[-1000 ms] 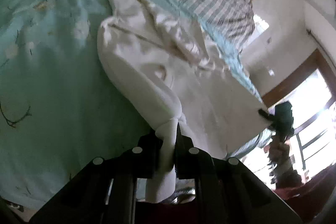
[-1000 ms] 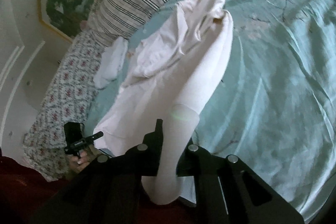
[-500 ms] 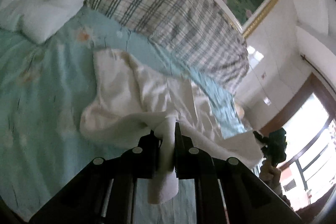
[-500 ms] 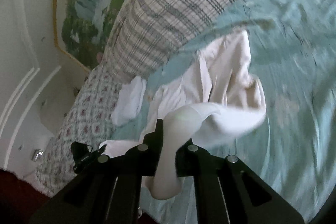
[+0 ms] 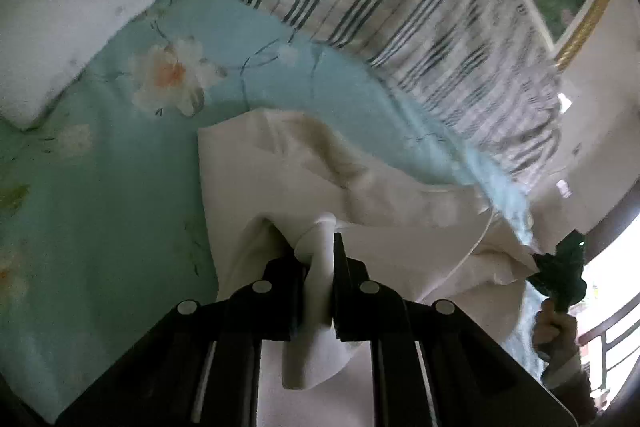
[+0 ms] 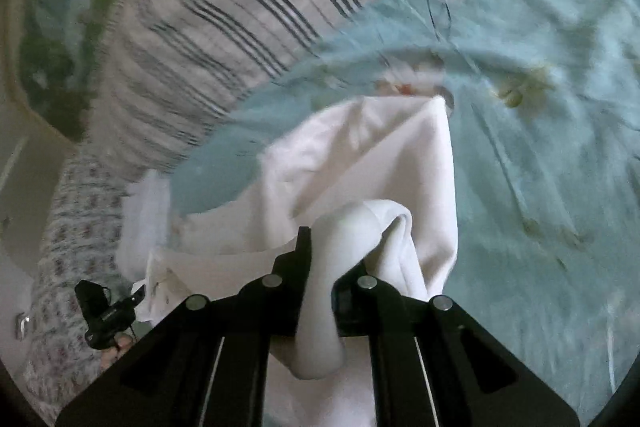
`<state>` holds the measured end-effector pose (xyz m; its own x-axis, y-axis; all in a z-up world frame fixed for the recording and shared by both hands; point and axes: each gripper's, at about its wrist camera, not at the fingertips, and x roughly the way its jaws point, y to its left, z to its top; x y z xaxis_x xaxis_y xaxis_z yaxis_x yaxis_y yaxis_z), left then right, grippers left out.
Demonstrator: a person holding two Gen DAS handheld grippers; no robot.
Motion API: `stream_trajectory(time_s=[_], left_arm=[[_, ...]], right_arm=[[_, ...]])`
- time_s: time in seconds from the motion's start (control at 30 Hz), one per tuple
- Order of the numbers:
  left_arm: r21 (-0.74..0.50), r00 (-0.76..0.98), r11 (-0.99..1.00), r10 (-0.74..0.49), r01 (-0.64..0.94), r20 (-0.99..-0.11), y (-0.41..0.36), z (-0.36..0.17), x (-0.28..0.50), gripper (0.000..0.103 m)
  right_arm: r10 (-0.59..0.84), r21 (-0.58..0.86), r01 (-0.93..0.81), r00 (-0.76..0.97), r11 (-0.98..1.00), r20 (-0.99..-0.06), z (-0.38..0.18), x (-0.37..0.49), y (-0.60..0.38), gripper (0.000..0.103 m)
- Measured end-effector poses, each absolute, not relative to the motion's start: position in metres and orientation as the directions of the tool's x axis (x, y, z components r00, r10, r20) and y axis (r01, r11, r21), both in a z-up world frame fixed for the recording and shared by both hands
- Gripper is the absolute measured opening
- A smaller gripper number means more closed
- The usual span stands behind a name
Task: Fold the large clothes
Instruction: 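Lift the hem with both grippers and fold it toward the hood, then lay the hem over the hoodie and open both grippers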
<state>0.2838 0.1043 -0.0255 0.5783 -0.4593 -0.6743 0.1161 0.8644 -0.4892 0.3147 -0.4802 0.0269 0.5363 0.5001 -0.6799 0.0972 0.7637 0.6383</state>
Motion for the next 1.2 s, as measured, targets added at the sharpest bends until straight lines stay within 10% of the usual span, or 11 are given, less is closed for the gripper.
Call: stream_trajectory(time_s=[0.23, 0.33, 0.4, 0.53, 0.87, 1.2], left_arm=[[-0.548, 0.537, 0.835, -0.485, 0.049, -0.69, 0.117, -0.061, 0.303, 0.022], [-0.538, 0.569, 0.841, -0.467, 0.051, -0.677, 0.122, -0.046, 0.279, 0.048], [-0.541, 0.582, 0.837, -0.481, 0.081, -0.656, 0.118, -0.033, 0.259, 0.051], [-0.549, 0.507, 0.804, -0.579, 0.227, -0.639, 0.07, -0.025, 0.227, 0.051], [-0.462, 0.394, 0.826, -0.561, 0.323, -0.728, -0.012, -0.054, 0.283, 0.04], [-0.525, 0.61, 0.851, -0.407, -0.019, -0.68, 0.113, -0.061, 0.349, 0.025]], right_arm=[[0.541, 0.677, 0.186, 0.469, 0.712, -0.698, -0.023, 0.342, -0.489, 0.016], [0.571, 0.732, 0.177, 0.516, 0.658, -0.638, -0.007, 0.326, -0.504, 0.058], [0.561, 0.749, 0.15, 0.573, 0.645, -0.598, 0.011, 0.309, -0.514, 0.065], [0.563, 0.719, 0.037, 0.594, 0.694, -0.575, 0.039, 0.28, -0.501, 0.063], [0.407, 0.328, -0.269, 0.334, 0.905, -0.85, 0.012, 0.311, -0.363, 0.047], [0.315, 0.506, 0.214, 0.569, 0.836, -0.76, 0.001, 0.352, -0.482, 0.037]])
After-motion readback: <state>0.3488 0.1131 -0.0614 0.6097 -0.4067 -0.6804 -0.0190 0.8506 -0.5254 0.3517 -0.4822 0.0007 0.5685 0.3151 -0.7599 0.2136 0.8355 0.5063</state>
